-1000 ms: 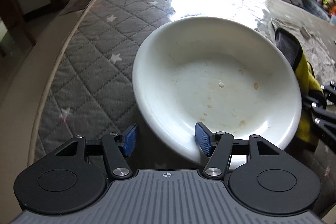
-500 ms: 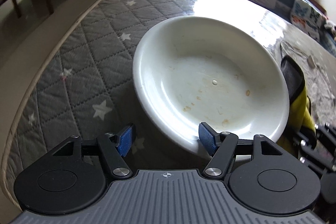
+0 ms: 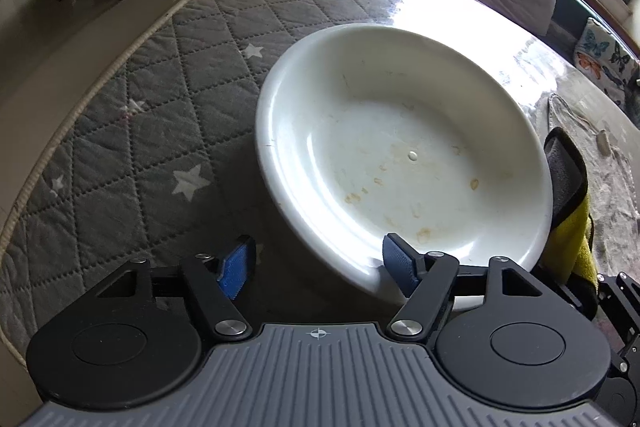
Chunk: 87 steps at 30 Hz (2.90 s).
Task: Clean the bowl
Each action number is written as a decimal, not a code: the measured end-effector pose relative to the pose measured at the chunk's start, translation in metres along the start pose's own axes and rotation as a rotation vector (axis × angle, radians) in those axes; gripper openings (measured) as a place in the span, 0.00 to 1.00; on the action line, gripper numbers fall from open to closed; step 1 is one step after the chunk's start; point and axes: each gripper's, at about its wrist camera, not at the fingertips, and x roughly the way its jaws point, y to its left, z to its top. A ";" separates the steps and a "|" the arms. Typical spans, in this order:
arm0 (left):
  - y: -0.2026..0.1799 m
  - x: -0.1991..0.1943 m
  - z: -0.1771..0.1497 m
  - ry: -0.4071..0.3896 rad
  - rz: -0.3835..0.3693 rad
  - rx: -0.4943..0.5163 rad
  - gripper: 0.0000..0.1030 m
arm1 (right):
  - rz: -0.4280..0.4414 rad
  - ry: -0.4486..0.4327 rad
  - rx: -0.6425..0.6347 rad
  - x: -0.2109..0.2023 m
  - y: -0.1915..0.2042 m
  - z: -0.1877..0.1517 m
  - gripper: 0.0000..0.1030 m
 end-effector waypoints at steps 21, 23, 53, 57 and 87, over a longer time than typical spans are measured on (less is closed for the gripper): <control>0.001 0.003 0.007 0.014 -0.066 0.109 0.40 | -0.004 0.000 -0.001 0.002 0.002 0.001 0.21; 0.002 0.003 0.008 0.016 -0.068 0.121 0.40 | -0.004 0.000 0.000 0.003 0.001 0.001 0.21; 0.006 0.011 0.019 0.007 -0.094 0.360 0.45 | -0.055 0.013 -0.010 0.029 -0.015 0.016 0.21; 0.006 0.010 0.019 0.005 -0.088 0.363 0.46 | -0.066 0.013 -0.014 0.035 -0.019 0.019 0.21; 0.002 0.007 0.019 -0.001 -0.077 0.363 0.47 | -0.018 0.003 -0.041 0.004 0.011 0.004 0.22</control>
